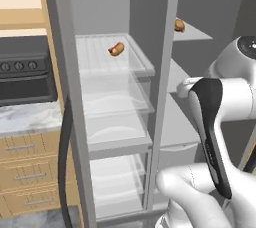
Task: There's a chicken drumstick in the fridge that needs to be moved to the freezer for freezing. Pick up the chicken drumstick from the fridge, place it on any shelf in the freezer, and close the fridge and freezer doors when done.
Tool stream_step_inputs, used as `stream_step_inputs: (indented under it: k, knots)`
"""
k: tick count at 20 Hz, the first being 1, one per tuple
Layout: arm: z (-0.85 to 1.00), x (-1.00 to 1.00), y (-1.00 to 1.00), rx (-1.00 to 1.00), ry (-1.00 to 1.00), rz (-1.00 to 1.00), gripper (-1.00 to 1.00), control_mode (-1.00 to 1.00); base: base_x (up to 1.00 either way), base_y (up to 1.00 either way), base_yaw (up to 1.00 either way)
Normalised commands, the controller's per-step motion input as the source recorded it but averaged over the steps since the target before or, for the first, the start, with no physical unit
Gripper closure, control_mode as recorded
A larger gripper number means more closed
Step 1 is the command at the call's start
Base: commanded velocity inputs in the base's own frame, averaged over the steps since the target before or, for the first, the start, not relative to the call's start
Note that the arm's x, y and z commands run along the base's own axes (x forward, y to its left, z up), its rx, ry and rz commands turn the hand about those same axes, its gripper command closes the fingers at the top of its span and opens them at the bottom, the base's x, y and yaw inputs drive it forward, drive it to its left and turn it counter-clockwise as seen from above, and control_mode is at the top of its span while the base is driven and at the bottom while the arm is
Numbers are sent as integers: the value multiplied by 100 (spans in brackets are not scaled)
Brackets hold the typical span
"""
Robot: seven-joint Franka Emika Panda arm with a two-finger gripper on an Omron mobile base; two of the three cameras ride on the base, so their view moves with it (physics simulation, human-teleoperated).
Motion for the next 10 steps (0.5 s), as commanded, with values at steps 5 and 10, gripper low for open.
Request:
stream_step_inputs:
  k: [5, 10]
  knots:
    - [0, 0, 0, 0, 0, 0, -100, 100, -17, 31, 0]
    - [0, 0, 0, 0, 0, 0, -100, 100, -25, 0, 0]
